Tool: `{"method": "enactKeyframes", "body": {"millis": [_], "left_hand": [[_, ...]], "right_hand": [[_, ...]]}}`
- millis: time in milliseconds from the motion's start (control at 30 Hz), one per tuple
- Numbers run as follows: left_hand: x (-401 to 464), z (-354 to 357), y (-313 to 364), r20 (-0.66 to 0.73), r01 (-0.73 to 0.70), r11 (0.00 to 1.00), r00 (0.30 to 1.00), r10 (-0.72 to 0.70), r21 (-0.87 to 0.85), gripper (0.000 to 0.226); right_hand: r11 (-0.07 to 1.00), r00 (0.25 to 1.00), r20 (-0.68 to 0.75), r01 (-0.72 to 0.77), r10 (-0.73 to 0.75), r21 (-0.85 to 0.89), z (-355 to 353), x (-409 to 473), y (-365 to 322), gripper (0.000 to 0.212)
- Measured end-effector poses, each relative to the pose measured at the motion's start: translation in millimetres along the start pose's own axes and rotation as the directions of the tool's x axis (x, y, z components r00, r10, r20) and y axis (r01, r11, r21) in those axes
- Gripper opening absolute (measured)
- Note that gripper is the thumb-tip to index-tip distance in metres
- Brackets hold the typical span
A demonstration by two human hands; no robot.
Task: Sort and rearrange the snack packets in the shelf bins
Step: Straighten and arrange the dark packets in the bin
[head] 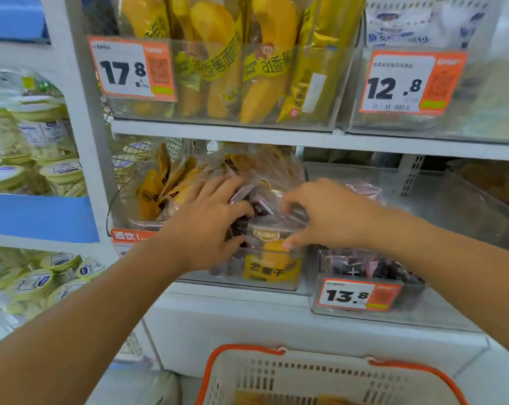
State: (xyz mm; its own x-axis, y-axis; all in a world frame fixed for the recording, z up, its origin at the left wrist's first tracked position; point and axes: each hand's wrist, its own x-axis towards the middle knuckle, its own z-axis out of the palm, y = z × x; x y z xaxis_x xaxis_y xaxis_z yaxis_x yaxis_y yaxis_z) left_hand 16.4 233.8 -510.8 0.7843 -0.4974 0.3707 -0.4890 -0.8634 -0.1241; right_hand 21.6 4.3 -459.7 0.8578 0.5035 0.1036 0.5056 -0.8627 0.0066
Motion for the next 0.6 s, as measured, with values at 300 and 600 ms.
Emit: {"method": "enactKeyframes", "body": {"millis": [300,600], "left_hand": [[6,14,-1,-0.14,0.057,0.992,0.987,-0.072,-0.112,0.024],[-1,8,-10,-0.223,-0.015,0.963,0.974,-0.047,-0.269,0.012]], "right_hand": [[0.992,0.996,-0.079,-0.025,0.035,0.122,23,0,2,0.032],[0.998,0.979,-0.202,0.024,-0.011,0.061,19,-28,-7,0.02]]}}
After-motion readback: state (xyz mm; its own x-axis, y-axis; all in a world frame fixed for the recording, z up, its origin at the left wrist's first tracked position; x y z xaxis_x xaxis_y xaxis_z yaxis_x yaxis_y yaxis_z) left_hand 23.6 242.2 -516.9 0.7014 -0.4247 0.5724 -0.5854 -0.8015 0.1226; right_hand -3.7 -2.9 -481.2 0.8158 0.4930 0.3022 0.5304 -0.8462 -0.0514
